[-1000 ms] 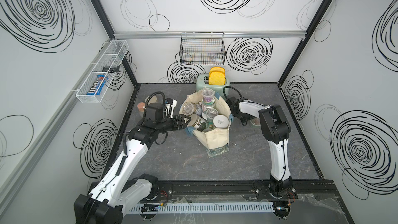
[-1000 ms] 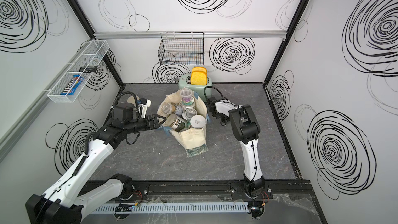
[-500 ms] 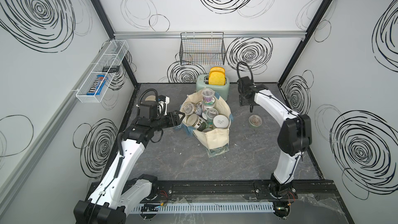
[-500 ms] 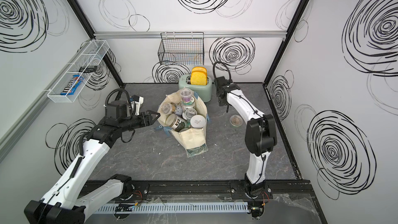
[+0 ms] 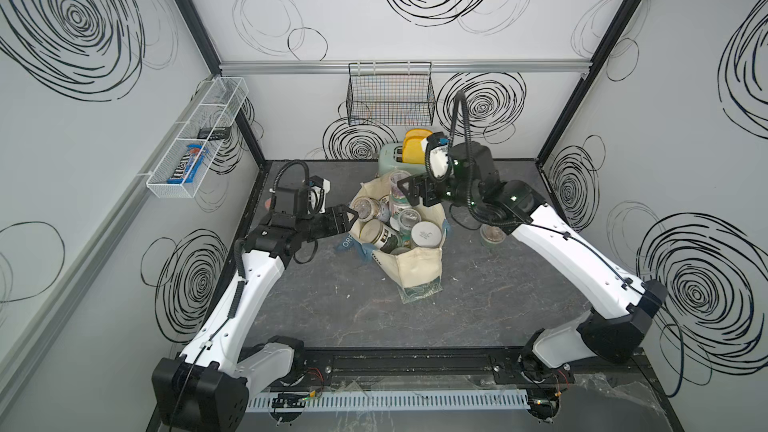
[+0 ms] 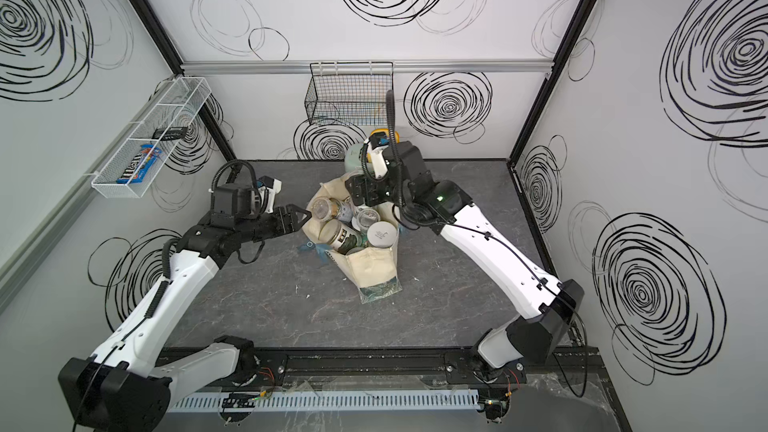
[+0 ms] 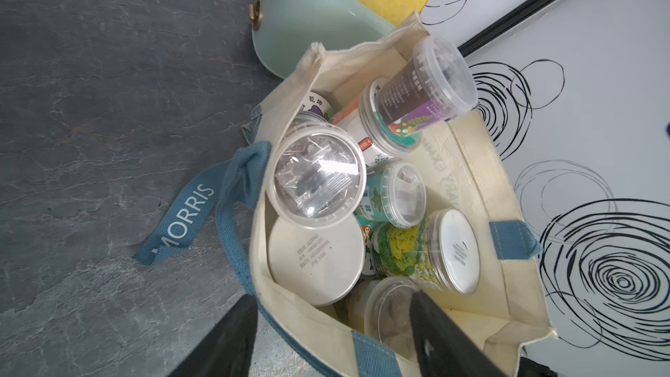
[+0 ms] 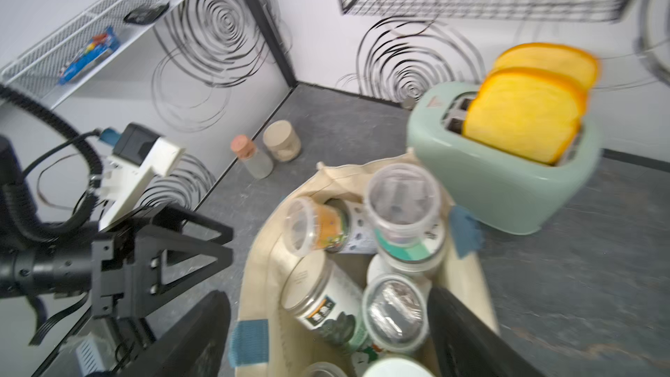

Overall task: Take out the seed jars from the canvas bag
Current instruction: Pick up the seed jar from the canvas bag.

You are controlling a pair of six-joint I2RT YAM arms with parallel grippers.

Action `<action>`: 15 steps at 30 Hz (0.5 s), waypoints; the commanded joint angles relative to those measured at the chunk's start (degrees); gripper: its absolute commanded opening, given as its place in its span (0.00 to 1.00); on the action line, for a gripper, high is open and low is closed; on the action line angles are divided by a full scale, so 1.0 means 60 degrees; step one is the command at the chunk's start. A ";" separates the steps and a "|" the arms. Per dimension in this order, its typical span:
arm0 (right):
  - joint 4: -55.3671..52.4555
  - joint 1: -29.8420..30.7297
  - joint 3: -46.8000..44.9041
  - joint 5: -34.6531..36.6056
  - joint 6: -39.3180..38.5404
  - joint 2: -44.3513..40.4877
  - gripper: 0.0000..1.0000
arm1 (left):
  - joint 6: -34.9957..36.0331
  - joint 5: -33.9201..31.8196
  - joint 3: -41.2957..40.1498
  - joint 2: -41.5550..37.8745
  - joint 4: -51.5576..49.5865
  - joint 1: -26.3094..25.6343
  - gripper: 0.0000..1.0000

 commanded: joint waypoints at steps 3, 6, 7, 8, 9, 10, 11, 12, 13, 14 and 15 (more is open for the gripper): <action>0.0065 -0.0213 0.0036 -0.0142 0.0354 0.0885 0.88 | 0.0180 -0.0090 0.0361 0.0422 0.0206 -0.0043 0.72; -0.0299 -0.0326 0.0313 0.0135 0.0377 0.1375 0.86 | 0.0180 -0.0030 0.0446 0.0615 0.0276 -0.0082 0.72; -0.0402 -0.0319 0.0417 0.0357 0.0370 0.1494 0.86 | 0.0180 -0.0030 0.0454 0.0649 0.0318 -0.0099 0.72; -0.0480 -0.0311 0.0480 0.0514 0.0347 0.1577 0.86 | 0.0180 -0.0030 0.0450 0.0660 0.0348 -0.0101 0.72; -0.0577 -0.0315 0.0552 0.0717 0.0331 0.1683 0.87 | 0.0180 -0.0030 0.0454 0.0675 0.0376 -0.0115 0.72; -0.0658 -0.0301 0.0633 0.0874 0.0284 0.1794 0.88 | 0.0173 -0.0030 0.0454 0.0693 0.0389 -0.0129 0.72; -0.0660 -0.0300 0.0660 0.0925 0.0245 0.1884 0.88 | 0.0166 -0.0030 0.0444 0.0704 0.0401 -0.0144 0.72; -0.0619 -0.0300 0.0663 0.0992 0.0207 0.1990 0.89 | 0.0166 -0.0030 0.0440 0.0708 0.0414 -0.0159 0.72; -0.0635 -0.0300 0.0743 0.1134 0.0173 0.2131 0.90 | 0.0168 -0.0030 0.0439 0.0723 0.0429 -0.0158 0.72; -0.0665 -0.0300 0.0828 0.1259 0.0130 0.2263 0.90 | 0.0180 -0.0030 0.0439 0.0722 0.0435 -0.0156 0.72; -0.0664 -0.0304 0.0924 0.1487 0.0086 0.2410 0.91 | 0.0180 -0.0030 0.0439 0.0722 0.0435 -0.0160 0.72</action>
